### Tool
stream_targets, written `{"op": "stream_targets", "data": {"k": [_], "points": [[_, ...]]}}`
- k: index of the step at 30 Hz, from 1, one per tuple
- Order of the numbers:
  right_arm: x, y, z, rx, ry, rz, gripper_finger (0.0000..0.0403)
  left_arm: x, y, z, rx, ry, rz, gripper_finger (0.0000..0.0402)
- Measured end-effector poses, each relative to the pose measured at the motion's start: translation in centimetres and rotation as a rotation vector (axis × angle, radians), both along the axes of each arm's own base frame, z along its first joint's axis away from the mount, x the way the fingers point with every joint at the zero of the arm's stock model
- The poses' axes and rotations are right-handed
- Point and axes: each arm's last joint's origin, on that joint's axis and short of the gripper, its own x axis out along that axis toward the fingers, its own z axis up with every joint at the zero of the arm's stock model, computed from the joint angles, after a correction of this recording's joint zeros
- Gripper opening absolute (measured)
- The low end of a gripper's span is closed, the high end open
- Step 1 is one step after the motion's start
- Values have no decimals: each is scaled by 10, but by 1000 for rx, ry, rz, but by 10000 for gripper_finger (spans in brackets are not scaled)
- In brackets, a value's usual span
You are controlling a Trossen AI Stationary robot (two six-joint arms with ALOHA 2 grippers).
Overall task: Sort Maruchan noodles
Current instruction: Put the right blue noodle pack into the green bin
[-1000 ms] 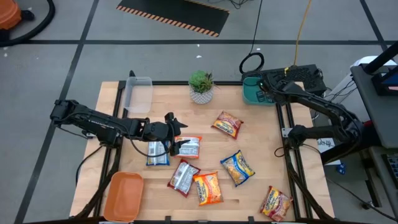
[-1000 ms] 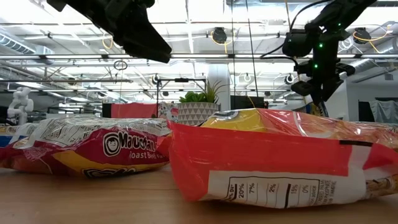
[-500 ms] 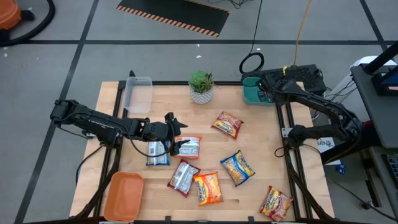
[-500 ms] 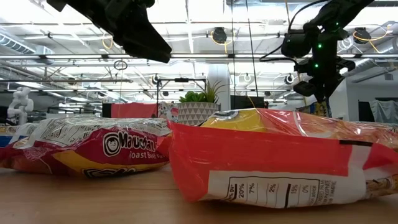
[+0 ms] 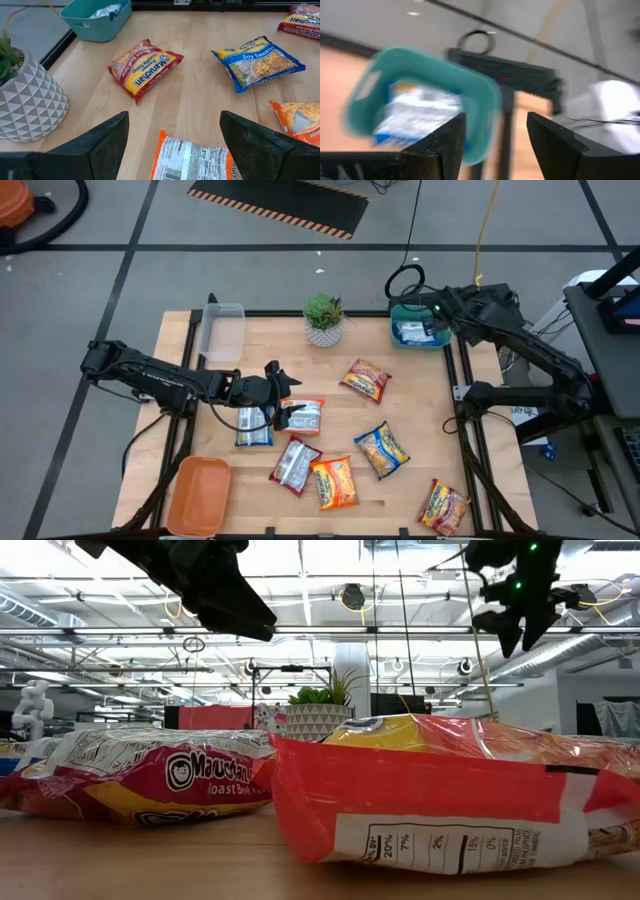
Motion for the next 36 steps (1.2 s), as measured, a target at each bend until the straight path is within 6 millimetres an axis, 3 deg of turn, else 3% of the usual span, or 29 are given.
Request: {"op": "stream_targets", "data": {"k": [7, 11, 17, 30, 36], "points": [[9, 36, -24, 219, -322, 247, 206, 0, -2, 0, -5, -1, -5, 317], [26, 64, -36, 349, -541, 428, 206, 0, -4, 0, -1, 1, -13, 317], [54, 109, -42, 382, -694, 680, 206, 0, -2, 0, 7, 3, -13, 317], [85, 207, -61, 374, -675, 1003, 205, 0, 0, 0, 21, 5, -11, 317], [90, 230, -80, 435, -626, 990, 205, 0, 0, 0, 11, 3, -6, 317]]}}
